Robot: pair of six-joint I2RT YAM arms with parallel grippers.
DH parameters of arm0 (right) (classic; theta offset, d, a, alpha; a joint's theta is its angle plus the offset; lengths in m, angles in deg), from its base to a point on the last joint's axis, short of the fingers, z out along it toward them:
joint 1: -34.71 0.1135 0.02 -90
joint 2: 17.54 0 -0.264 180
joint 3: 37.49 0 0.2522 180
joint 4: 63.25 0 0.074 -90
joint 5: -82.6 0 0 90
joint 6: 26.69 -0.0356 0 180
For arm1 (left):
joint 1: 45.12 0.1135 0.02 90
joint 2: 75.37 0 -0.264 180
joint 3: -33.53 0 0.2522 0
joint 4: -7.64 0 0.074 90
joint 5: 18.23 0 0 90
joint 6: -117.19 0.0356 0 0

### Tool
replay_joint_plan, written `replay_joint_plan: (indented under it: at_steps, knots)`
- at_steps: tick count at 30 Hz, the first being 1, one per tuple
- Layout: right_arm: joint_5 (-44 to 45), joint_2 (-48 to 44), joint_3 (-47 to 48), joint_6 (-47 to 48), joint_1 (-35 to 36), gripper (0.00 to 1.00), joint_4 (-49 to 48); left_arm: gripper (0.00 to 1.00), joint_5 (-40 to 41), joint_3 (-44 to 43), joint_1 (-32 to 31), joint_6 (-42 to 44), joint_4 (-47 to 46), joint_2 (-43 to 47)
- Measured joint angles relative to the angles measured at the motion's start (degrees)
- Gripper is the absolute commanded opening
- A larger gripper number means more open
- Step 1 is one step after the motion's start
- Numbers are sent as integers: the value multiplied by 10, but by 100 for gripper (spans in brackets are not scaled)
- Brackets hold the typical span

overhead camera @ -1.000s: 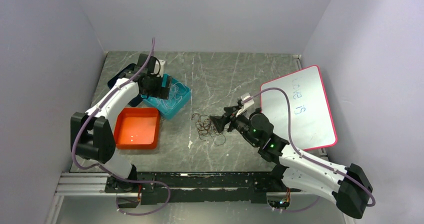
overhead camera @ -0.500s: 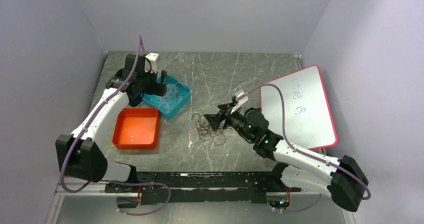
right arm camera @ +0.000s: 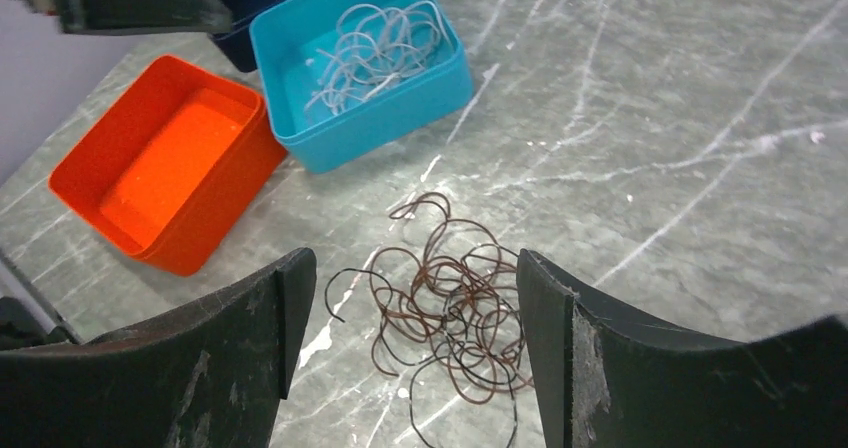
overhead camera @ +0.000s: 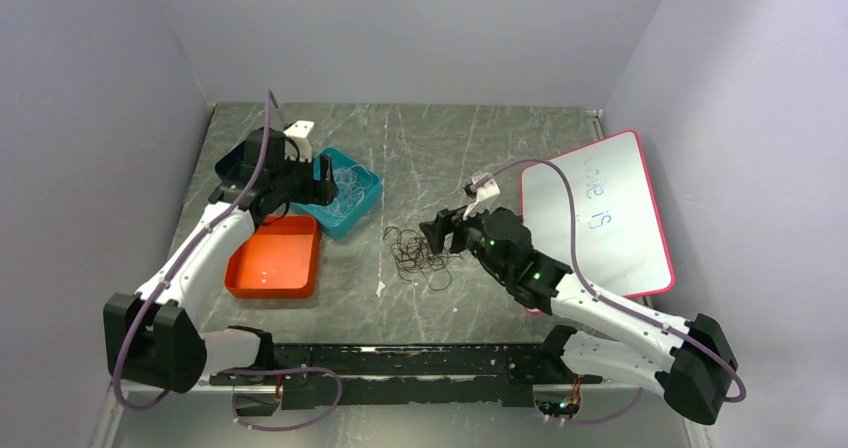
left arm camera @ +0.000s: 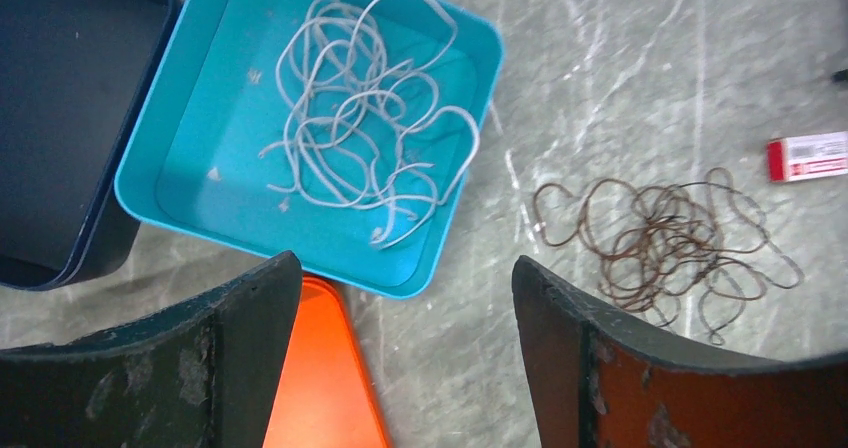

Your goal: Untangle the cables

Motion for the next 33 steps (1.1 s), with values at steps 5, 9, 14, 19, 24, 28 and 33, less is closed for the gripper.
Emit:
replay_joint_plan:
  at_steps: [5,9,14,19,24,28,33]
  knots:
    - [35,20,56,-34,0,66,106,81,-28,48,0,-31,-58,77]
    - [52,59,97,-67,-5,58,186,80,-55,75,0,-56,-101,121]
    - [7,99,113,-86,-54,55,233,79,-75,105,0,-75,-120,141]
    - [-78,166,128,-66,-116,53,239,80,-82,119,0,-79,-120,146]
    - [-137,224,144,-29,-132,50,242,79,-84,121,0,-80,-121,151]
    - [-163,254,153,-9,-135,47,240,79,-87,121,0,-79,-121,149]
    - [-177,285,156,3,-136,44,229,79,-89,121,0,-78,-121,146]
